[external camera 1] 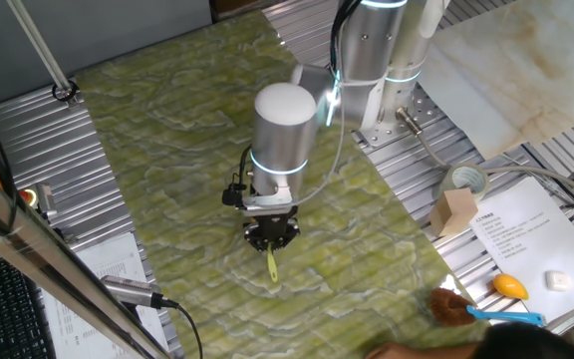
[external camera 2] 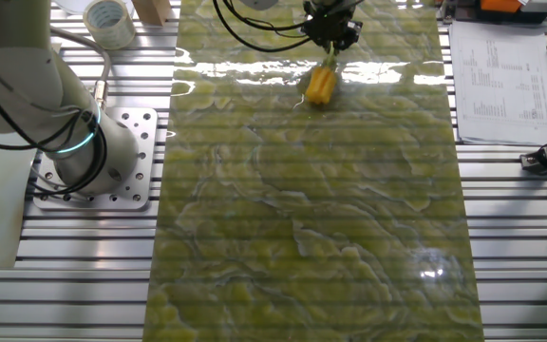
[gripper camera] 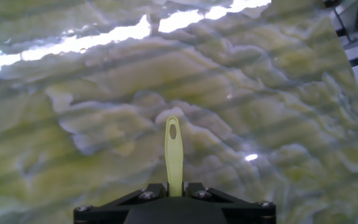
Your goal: Scrub the table with a brush
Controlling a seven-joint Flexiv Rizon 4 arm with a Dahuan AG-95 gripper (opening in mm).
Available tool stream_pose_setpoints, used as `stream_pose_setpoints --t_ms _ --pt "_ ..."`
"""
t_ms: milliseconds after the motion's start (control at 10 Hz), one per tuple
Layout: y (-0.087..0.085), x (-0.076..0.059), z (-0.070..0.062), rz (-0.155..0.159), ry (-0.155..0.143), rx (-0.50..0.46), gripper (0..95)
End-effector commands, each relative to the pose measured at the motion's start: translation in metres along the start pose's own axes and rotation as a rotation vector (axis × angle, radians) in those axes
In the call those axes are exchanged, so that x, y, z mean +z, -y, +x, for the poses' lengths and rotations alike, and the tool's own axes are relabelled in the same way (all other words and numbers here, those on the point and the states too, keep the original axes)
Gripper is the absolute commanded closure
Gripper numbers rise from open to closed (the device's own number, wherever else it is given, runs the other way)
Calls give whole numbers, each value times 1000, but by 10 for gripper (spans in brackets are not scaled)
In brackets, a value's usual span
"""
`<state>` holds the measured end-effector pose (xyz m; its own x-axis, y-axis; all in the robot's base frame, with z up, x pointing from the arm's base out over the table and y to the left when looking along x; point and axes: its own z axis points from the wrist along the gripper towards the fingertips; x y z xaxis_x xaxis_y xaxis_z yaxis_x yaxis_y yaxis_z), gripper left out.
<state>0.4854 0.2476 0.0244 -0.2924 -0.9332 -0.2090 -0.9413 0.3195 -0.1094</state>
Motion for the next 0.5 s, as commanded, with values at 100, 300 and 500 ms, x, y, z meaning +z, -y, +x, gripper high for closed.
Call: stream_pose_setpoints --t_ms 100,300,500 --pt "-4 3 0 -26 41 106 950" --pt "-10 6 -2 -35 48 149 950" --pt "-18 9 -7 -38 52 193 950"
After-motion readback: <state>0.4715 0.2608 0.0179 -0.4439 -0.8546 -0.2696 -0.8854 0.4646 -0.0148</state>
